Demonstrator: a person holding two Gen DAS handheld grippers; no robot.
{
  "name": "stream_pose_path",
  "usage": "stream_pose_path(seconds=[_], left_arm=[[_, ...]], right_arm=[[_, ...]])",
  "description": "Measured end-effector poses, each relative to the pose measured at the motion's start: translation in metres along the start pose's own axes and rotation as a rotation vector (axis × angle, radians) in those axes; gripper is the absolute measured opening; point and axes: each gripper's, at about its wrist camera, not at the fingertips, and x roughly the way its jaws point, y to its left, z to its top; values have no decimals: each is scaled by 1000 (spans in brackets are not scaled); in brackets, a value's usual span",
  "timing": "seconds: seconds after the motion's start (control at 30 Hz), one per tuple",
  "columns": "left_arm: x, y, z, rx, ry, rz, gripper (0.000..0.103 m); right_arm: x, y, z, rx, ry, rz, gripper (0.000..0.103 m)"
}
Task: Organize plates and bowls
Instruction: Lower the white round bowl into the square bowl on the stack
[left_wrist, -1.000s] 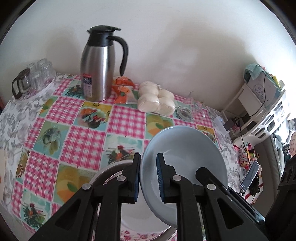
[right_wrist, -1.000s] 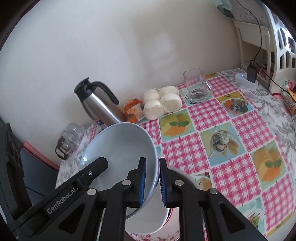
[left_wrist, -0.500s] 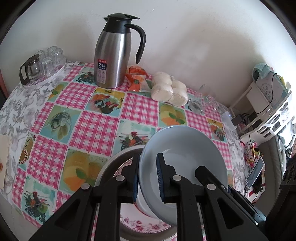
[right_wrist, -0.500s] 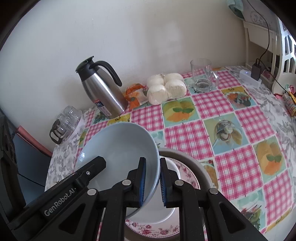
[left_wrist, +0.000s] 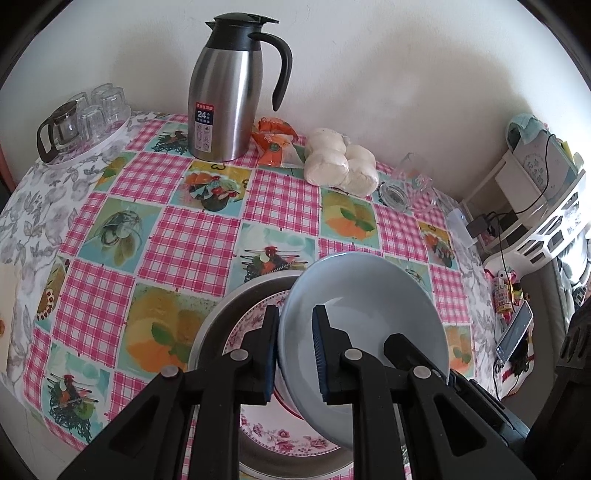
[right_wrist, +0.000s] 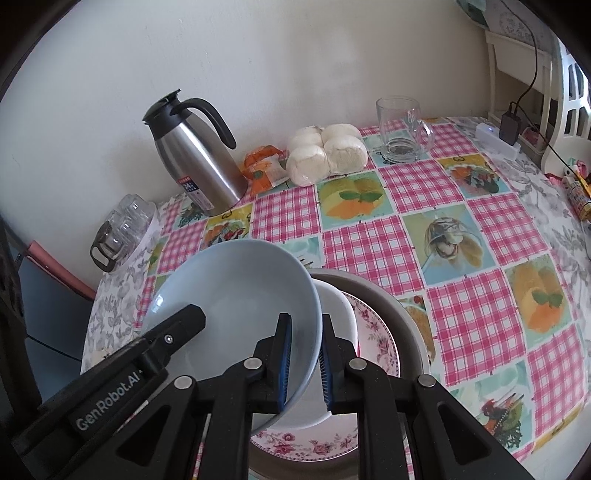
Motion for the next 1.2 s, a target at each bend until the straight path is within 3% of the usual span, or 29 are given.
stream_pose_path(seconds=[1.2], left_arm=[[16, -16, -7, 43, 60, 26, 17]], right_arm=[[8, -21, 0, 14, 37, -20, 17]])
